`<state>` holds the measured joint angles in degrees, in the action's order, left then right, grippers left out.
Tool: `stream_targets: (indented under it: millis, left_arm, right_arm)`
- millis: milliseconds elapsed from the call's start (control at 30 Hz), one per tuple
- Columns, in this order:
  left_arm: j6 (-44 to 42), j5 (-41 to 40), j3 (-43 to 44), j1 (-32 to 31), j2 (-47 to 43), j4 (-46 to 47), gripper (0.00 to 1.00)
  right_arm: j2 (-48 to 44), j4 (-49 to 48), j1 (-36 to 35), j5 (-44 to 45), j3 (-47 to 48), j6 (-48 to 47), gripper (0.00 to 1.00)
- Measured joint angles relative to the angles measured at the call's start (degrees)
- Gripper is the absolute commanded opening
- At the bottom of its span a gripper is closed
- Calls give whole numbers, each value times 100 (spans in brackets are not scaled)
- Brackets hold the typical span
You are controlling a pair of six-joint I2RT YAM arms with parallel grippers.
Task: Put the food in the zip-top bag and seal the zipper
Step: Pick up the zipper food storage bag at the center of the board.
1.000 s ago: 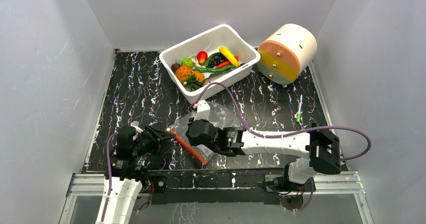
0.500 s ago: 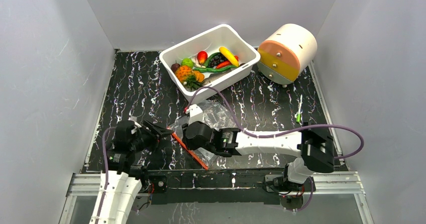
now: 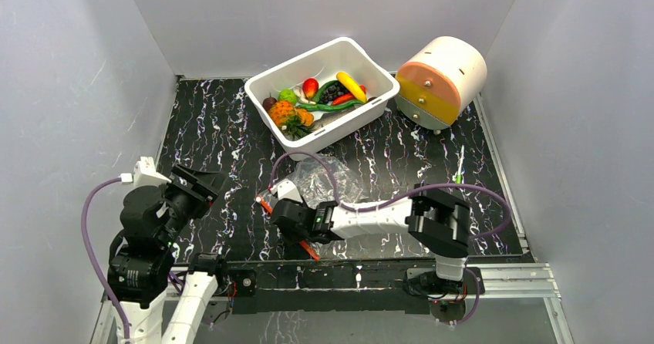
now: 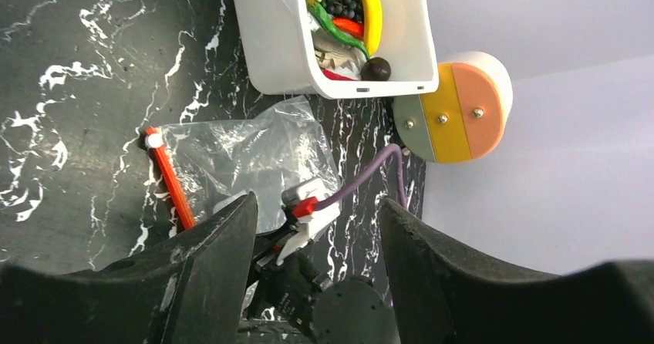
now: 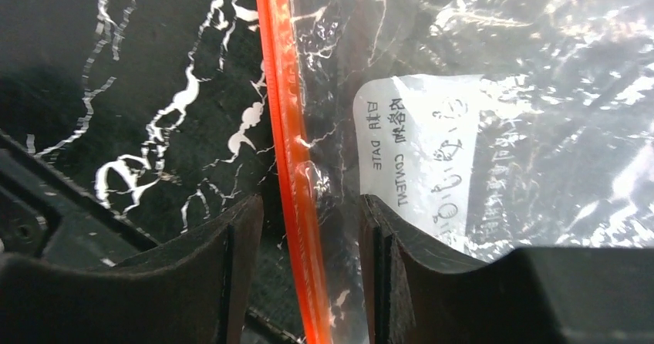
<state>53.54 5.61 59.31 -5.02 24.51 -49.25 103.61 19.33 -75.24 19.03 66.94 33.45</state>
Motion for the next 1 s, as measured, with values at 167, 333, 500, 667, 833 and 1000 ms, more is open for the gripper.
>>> stream_targets:
  millis: [167, 333, 500, 667, 833, 1000]
  left_arm:
    - [-103, -234, 48, 0, -162, -179, 59]
    - [-103, -243, 33, 0, -208, -247, 59]
    - [-116, -184, -59, 0, -208, -304, 58]
    - [-127, -39, -350, 0, -225, -304, 58]
    - [120, 439, -975, 0, -232, -107, 55]
    - [555, 1156, -1663, 0, -227, 273, 57]
  right_arm:
    - [424, 42, 0, 15, 81, -212, 44]
    - [483, 17, -2, 94, 133, -319, 6]
    - [474, 4, -2, 203, 118, -273, 0]
    - [153, -15, -2, 203, -48, -166, 0]
    - [-667, -205, 2, 181, -122, 52, 0]
    - [-1528, -741, 4, 59, -402, 328, 0]
